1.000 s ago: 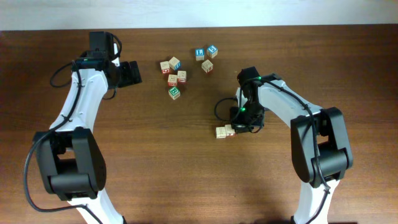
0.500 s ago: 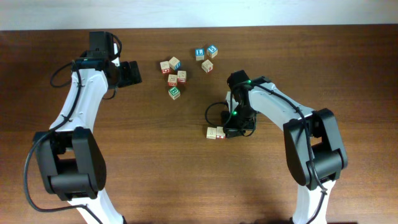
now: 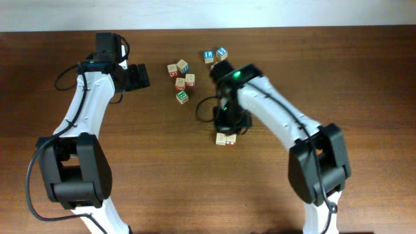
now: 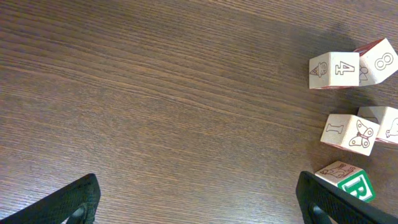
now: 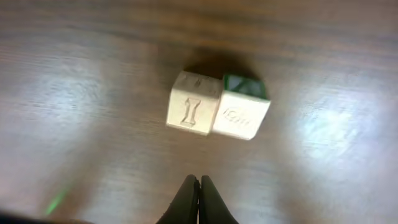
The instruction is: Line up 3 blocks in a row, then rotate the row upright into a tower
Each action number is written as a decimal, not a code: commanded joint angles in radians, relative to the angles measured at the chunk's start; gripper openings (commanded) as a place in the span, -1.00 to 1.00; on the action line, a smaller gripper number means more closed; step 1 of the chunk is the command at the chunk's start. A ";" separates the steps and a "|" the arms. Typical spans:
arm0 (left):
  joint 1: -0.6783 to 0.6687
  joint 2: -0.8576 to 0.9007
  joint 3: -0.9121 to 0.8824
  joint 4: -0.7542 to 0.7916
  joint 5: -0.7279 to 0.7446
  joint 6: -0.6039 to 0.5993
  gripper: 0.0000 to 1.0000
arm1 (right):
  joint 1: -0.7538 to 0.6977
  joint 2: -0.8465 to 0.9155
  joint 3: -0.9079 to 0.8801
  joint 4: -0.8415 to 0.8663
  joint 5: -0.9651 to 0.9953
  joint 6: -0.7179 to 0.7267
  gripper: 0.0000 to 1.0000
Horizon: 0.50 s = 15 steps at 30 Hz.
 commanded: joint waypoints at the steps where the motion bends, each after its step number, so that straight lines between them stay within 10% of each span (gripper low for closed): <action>1: 0.010 0.005 0.020 0.003 -0.011 -0.016 0.98 | 0.074 -0.006 -0.049 0.008 0.123 0.193 -0.92; 15: 0.017 0.005 0.020 0.013 -0.010 -0.016 0.99 | 0.145 -0.005 -0.214 0.204 0.124 0.301 -0.92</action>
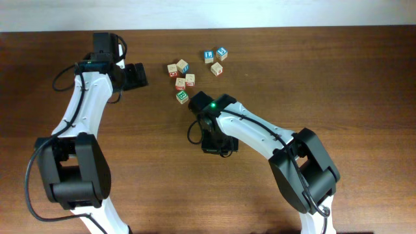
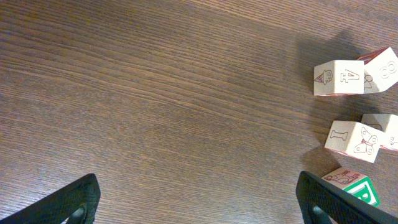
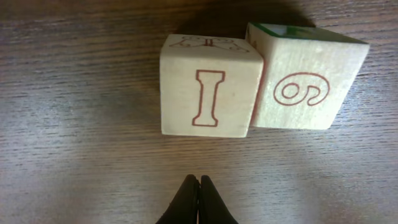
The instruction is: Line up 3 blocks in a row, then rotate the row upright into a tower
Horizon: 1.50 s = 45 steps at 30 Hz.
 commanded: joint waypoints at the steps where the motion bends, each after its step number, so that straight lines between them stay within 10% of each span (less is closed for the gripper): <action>1: 0.004 0.005 0.020 0.001 -0.010 -0.016 0.98 | 0.003 0.000 -0.005 0.016 0.024 0.026 -0.92; 45: 0.004 0.005 0.020 0.000 -0.007 -0.016 0.98 | -0.056 0.020 0.022 0.078 0.012 -0.017 -0.92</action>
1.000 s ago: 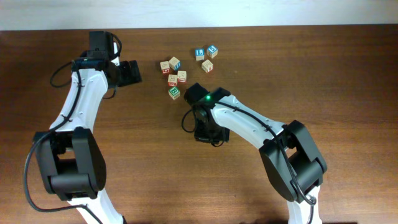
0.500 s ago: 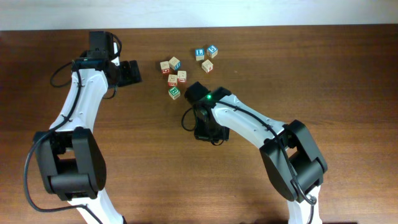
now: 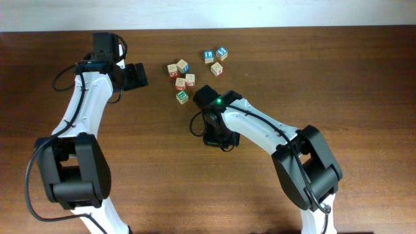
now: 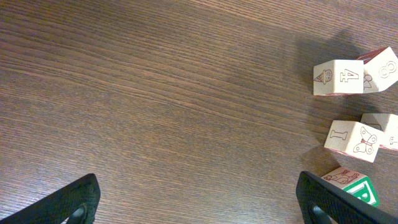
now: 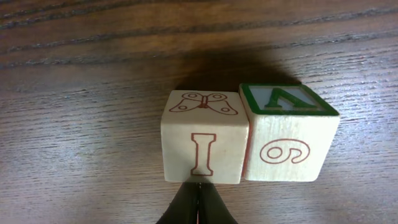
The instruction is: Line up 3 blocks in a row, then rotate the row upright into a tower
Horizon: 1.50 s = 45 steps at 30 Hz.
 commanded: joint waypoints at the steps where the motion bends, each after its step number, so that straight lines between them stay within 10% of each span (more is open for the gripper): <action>1: 0.004 0.005 0.020 0.000 -0.007 -0.016 0.99 | -0.006 0.013 0.032 -0.003 0.013 -0.043 -0.92; 10: 0.004 0.005 0.020 -0.002 -0.006 -0.016 0.99 | -0.007 -0.012 0.259 -0.027 0.024 -0.202 -0.67; 14: 0.003 0.005 0.020 -0.002 0.013 -0.016 0.98 | -0.027 -0.005 0.278 0.159 0.026 -0.261 -0.23; 31: 0.095 0.005 0.020 -0.013 0.054 -0.069 0.98 | -0.018 0.278 0.278 0.671 0.019 -0.396 0.15; 45: 0.095 0.005 0.020 -0.016 0.054 -0.069 0.98 | -0.010 0.299 0.278 0.671 -0.018 -0.370 -0.35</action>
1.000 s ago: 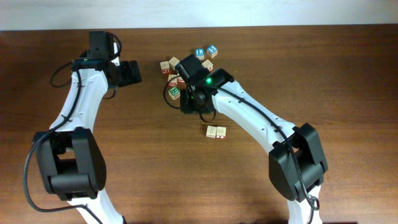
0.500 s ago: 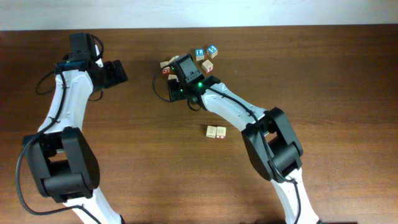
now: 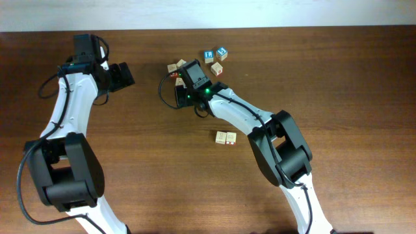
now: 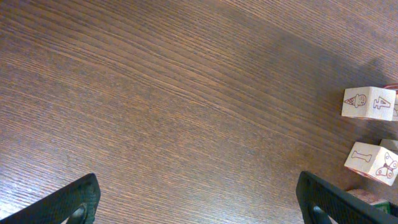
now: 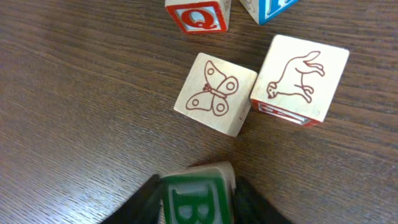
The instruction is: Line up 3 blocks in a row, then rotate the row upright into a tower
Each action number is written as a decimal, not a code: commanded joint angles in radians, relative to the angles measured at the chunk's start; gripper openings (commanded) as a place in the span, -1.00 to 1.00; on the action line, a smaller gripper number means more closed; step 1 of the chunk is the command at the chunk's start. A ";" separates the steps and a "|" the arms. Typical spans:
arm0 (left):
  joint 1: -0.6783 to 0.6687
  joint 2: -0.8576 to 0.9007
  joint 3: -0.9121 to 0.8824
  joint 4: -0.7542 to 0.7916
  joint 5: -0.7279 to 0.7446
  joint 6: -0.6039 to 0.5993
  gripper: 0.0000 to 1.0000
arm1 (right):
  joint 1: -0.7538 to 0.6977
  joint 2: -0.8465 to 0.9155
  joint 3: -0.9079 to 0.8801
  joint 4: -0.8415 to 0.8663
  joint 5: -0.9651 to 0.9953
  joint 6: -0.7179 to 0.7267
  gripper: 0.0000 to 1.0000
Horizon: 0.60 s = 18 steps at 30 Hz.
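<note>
Several lettered wooden blocks lie on the brown table. In the right wrist view a green B block (image 5: 198, 202) sits between my right gripper's (image 5: 198, 205) fingers, which press both its sides. Just beyond it are a butterfly block (image 5: 214, 93), a block with an animal drawing (image 5: 300, 86) and a red Q block (image 5: 198, 12). From overhead, the right gripper (image 3: 185, 92) is over this far cluster. A pair of blocks (image 3: 226, 138) lies side by side mid-table. My left gripper (image 3: 121, 75) is open, left of the cluster, with nothing in it.
Three more blocks (image 3: 216, 60) lie right of the cluster at the back. In the left wrist view a block with a 4 and an ice cream (image 4: 368, 102) and an I block (image 4: 375, 162) show at the right edge. The right arm (image 3: 240, 117) crosses the table's middle.
My right gripper has left the pair of blocks mid-table and now grips the green B block in the far cluster. My left gripper has shifted left, away from the cluster.
My right gripper, shut, was above the I and 6 blocks lying side by side mid-table. It then stood low in front of them, and later with its tips at the I block. Now it is on the green B block. The left gripper stayed open.
</note>
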 commanded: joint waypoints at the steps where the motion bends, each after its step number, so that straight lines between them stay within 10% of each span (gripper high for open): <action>1: -0.001 0.005 0.020 -0.005 0.012 -0.013 0.98 | 0.010 0.021 0.006 -0.011 -0.007 0.008 -0.42; 18: -0.001 0.005 0.020 -0.016 0.012 -0.014 0.98 | 0.015 0.013 0.102 -0.720 -0.190 0.193 -0.47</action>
